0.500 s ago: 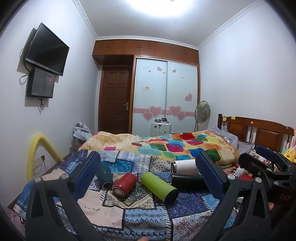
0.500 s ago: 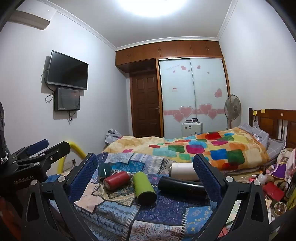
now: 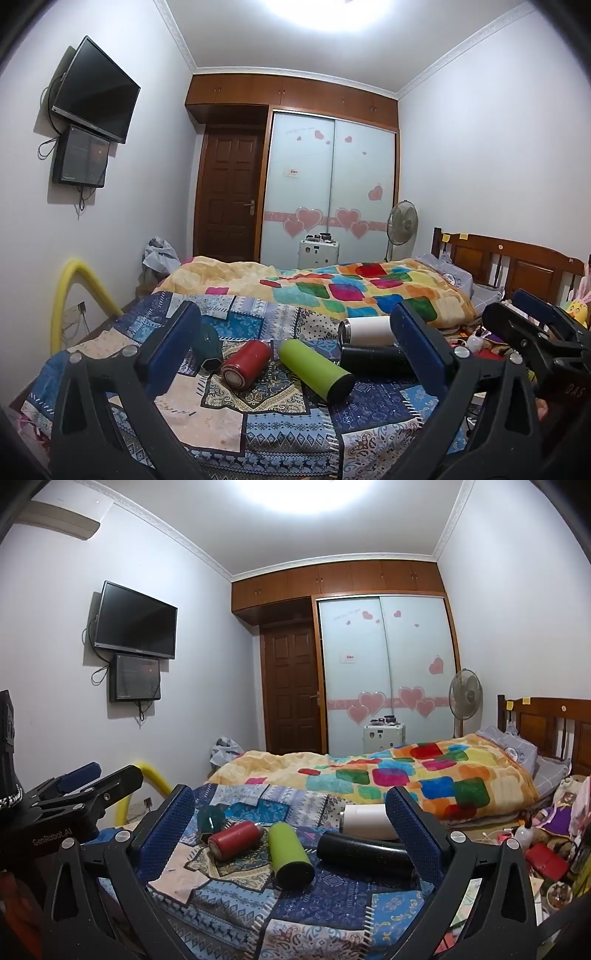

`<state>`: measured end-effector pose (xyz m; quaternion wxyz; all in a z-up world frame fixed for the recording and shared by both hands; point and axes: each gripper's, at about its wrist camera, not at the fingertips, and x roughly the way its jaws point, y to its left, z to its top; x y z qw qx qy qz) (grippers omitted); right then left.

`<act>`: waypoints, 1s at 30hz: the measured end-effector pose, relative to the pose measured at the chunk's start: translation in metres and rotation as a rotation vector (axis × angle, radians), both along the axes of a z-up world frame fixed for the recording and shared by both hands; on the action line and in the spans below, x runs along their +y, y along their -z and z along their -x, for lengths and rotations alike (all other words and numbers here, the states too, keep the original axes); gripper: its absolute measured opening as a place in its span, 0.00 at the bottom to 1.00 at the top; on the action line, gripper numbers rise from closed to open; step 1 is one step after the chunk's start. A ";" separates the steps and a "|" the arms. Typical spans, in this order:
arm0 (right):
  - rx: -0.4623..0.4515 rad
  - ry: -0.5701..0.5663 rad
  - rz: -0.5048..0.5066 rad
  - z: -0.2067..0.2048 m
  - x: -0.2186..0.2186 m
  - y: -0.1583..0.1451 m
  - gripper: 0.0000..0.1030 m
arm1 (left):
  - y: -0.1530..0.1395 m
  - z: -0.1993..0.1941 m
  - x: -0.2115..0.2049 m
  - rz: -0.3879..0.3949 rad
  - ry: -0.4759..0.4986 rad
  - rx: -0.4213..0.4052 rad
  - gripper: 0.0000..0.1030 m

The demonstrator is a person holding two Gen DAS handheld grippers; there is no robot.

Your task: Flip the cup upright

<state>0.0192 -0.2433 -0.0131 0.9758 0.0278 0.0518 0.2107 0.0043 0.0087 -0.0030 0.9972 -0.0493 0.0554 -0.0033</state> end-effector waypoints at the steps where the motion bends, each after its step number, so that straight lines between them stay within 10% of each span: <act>1: 0.001 0.000 0.000 0.000 0.000 0.000 1.00 | 0.000 0.000 0.001 -0.002 0.001 0.000 1.00; 30: -0.005 0.001 0.001 0.000 0.005 0.000 1.00 | -0.006 0.009 -0.009 -0.040 0.005 -0.020 1.00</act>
